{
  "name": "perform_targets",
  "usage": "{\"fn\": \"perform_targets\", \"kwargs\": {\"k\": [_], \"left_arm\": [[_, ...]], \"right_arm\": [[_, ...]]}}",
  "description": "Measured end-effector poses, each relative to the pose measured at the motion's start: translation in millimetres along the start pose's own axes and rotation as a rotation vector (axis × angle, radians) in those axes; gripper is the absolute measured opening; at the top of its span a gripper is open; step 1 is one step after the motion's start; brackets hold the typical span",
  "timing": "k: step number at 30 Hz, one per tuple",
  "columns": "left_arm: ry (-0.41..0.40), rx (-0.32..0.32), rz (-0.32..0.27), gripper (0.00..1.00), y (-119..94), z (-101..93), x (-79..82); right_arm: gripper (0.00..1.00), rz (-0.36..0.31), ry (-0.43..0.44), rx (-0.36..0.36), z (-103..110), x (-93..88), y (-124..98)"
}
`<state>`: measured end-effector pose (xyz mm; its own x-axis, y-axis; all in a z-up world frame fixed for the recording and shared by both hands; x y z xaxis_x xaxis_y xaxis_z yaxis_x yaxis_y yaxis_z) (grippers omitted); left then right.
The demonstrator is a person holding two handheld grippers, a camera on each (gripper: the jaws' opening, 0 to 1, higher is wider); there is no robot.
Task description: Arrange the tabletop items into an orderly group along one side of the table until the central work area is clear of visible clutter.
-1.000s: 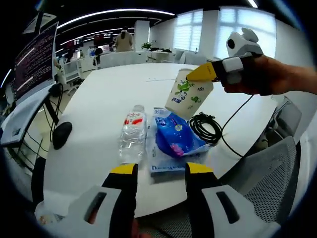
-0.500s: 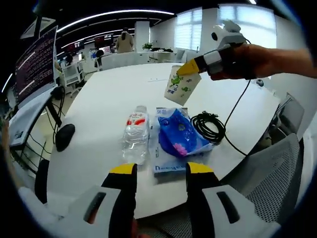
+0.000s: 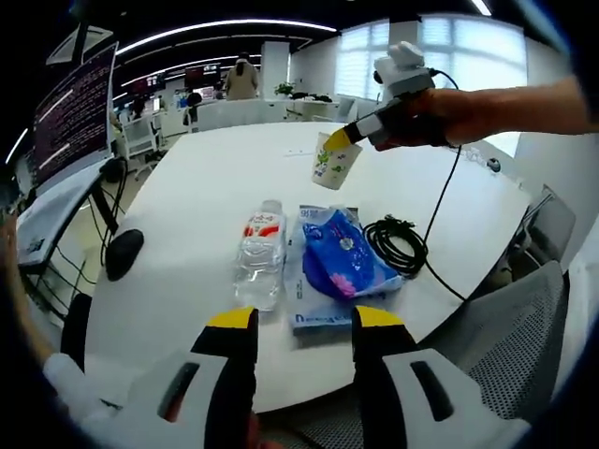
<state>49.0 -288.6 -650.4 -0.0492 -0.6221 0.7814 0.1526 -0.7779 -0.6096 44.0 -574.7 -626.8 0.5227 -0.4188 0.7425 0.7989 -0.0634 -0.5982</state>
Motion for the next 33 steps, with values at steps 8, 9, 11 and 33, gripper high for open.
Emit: {"fn": "perform_targets", "kwargs": {"k": [8,9,11,33], "left_arm": [[0.007,0.002,0.007,0.38,0.4,-0.1,-0.4],[0.004,0.003,0.006,0.38,0.4,0.3,-0.4],[0.0,0.006,0.006,0.38,0.2,0.6,-0.4],[-0.002,0.004,0.01,0.37,0.9,0.6,-1.4]], "right_arm": [[0.0,0.087,-0.122,-0.047,-5.1,-17.8,16.9],[0.0,0.09,-0.124,-0.046,-5.4,-20.0,18.4],[0.0,0.099,-0.125,-0.046,-5.7,-25.3,20.8],[0.16,0.112,-0.127,-0.025,-3.5,-39.4,18.3]]}}
Point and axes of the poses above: the point that each gripper's makers call its tool centre point, and the gripper's own axes: y roughly forward along the fingers, z roughly to its left, x roughly out of its top, the point moved 6 cm from there along -y, roughly backward along the fingers, and after that the axes turned 15 degrees about y, right-handed, at the moved point
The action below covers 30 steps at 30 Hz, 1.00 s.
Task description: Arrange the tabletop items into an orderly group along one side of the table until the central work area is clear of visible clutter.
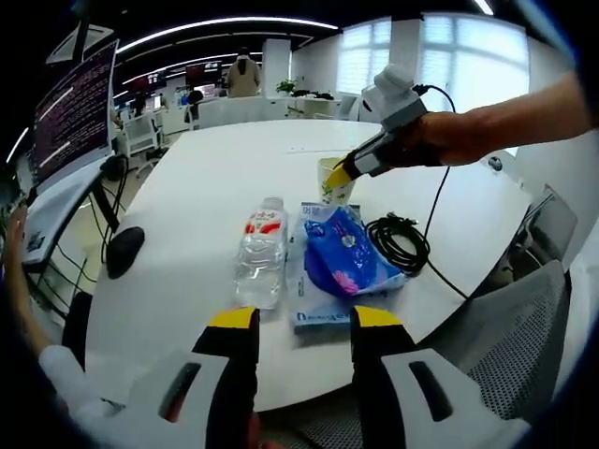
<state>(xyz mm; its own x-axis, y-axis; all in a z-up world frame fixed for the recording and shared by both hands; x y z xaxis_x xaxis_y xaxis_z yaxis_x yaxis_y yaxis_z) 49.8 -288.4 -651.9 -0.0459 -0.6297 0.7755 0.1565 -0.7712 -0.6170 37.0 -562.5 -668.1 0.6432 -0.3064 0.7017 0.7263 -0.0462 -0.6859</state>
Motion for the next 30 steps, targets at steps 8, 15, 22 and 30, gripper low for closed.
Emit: {"fn": "perform_targets", "kwargs": {"k": [8,15,22,30], "left_arm": [[0.002,-0.006,0.001,0.37,0.5,-1.0,-0.1],[0.005,-0.007,0.0,0.37,0.1,-1.4,0.0],[0.011,-0.011,0.0,0.37,0.0,-2.1,0.3],[0.011,-0.016,0.004,0.37,0.6,-2.9,0.0]], "right_arm": [[0.2,-0.038,0.026,0.007,4.2,1.1,-10.1],[0.21,-0.072,0.024,0.005,6.4,1.6,-23.4],[0.23,-0.111,0.032,-0.001,5.3,5.1,-37.3],[0.26,-0.152,0.062,-0.003,6.7,3.6,-53.6]]}}
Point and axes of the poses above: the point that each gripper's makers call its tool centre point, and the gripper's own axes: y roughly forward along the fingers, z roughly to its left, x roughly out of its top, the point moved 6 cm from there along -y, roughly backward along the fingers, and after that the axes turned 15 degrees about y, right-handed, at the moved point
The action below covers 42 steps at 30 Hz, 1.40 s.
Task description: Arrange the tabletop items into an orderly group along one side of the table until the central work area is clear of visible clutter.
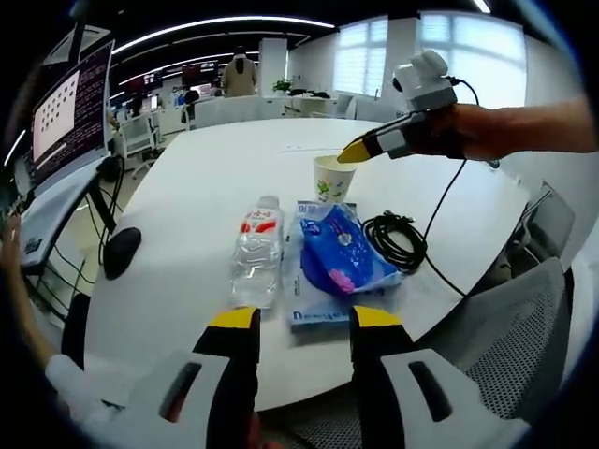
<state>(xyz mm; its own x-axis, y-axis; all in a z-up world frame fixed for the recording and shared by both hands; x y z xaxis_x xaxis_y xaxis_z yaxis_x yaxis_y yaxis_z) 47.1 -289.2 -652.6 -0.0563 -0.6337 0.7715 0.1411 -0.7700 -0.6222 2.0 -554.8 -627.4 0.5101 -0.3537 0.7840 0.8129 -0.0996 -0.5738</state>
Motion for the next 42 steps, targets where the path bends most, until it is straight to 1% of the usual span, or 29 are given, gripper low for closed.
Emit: {"fn": "perform_targets", "kwargs": {"k": [7,9,13,19,23,25,30,33,36,39,42], "left_arm": [[-0.011,-0.004,0.01,0.37,1.1,0.4,-1.9],[-0.01,-0.006,0.012,0.37,1.2,0.1,-2.0],[-0.009,-0.014,0.019,0.37,2.3,-1.1,-2.7],[0.0,-0.021,0.024,0.37,2.8,-2.5,-3.1],[-0.003,-0.021,0.027,0.37,2.9,-2.4,-3.2],[-0.01,-0.018,0.026,0.37,2.7,-1.3,-3.3],[-0.065,0.003,0.018,0.37,0.9,5.3,-4.0],[-0.096,0.01,0.013,0.37,0.5,8.5,-4.5],[-0.131,0.008,0.01,0.38,2.3,11.6,-5.1],[-0.135,0.011,0.01,0.38,4.3,13.6,-3.3],[-0.123,0.008,0.005,0.38,10.2,16.4,3.0]], "right_arm": [[0.27,-0.031,0.047,-0.01,0.8,-8.3,-16.5],[0.27,-0.049,0.083,-0.011,2.0,-12.4,-23.1],[0.27,-0.059,0.103,-0.023,4.0,-25.8,-38.5],[0.28,-0.059,0.149,-0.052,-2.9,-48.4,-55.1],[0.29,-0.065,0.186,-0.073,-7.2,-59.3,-66.4],[0.29,-0.064,0.2,-0.084,-9.7,-65.7,-71.9],[0.3,-0.069,0.232,-0.106,-12.1,-78.6,-88.9],[0.3,-0.065,0.24,-0.113,-11.6,-86.3,-96.9],[0.31,-0.056,0.268,-0.115,-6.8,-95.7,-104.8],[0.32,-0.052,0.285,-0.112,-0.9,-102.6,-110.2],[0.33,-0.047,0.306,-0.111,4.7,-108.4,-115.9]]}}
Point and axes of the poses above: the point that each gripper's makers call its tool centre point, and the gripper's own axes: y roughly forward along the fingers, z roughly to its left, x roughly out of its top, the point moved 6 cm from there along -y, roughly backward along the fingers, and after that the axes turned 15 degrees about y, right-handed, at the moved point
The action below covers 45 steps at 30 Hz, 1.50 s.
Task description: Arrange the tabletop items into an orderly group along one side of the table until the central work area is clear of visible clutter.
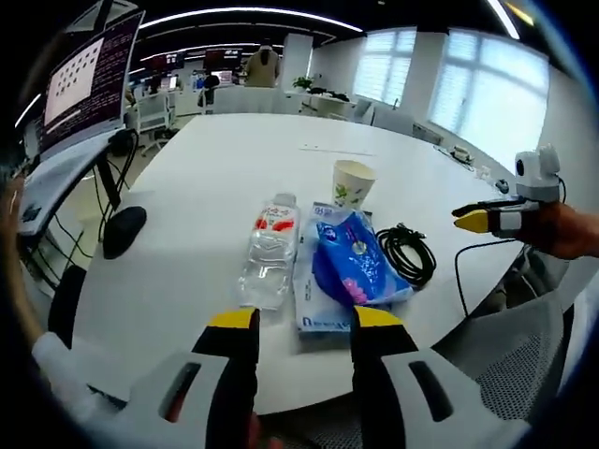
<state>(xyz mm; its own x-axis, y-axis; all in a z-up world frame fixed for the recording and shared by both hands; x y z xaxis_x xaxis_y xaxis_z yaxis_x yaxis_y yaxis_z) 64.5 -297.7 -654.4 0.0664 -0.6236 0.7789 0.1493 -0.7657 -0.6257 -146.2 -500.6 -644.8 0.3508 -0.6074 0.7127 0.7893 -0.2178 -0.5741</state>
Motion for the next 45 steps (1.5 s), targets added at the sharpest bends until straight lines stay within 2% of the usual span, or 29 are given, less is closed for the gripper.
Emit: {"fn": "perform_targets", "kwargs": {"k": [5,7,11,16,24,35,45], "left_arm": [[0.015,-0.003,-0.011,0.38,10.6,7.2,14.6],[0.02,-0.006,-0.018,0.38,15.1,10.2,21.0],[0.036,-0.009,-0.025,0.38,25.2,17.4,32.5],[0.015,-0.016,-0.046,0.39,34.6,24.5,44.2],[0.012,-0.015,-0.035,0.39,49.9,33.7,50.6],[-0.041,-0.02,-0.031,0.43,65.1,41.1,56.7],[-0.073,-0.032,-0.023,0.46,74.1,45.6,55.1]], "right_arm": [[0.33,0.015,0.022,-0.012,-0.4,-8.0,-9.1],[0.33,0.004,0.056,-0.007,0.9,-7.3,-12.3],[0.33,0.003,0.049,-0.002,6.3,-5.7,-17.7],[0.33,-0.013,0.088,-0.003,9.1,-4.3,-20.7],[0.34,-0.009,0.093,-0.008,13.1,-7.6,-24.7],[0.38,-0.003,0.099,-0.015,11.3,-8.0,-31.6],[0.42,0.002,0.109,-0.017,7.8,-7.7,-36.2]]}}
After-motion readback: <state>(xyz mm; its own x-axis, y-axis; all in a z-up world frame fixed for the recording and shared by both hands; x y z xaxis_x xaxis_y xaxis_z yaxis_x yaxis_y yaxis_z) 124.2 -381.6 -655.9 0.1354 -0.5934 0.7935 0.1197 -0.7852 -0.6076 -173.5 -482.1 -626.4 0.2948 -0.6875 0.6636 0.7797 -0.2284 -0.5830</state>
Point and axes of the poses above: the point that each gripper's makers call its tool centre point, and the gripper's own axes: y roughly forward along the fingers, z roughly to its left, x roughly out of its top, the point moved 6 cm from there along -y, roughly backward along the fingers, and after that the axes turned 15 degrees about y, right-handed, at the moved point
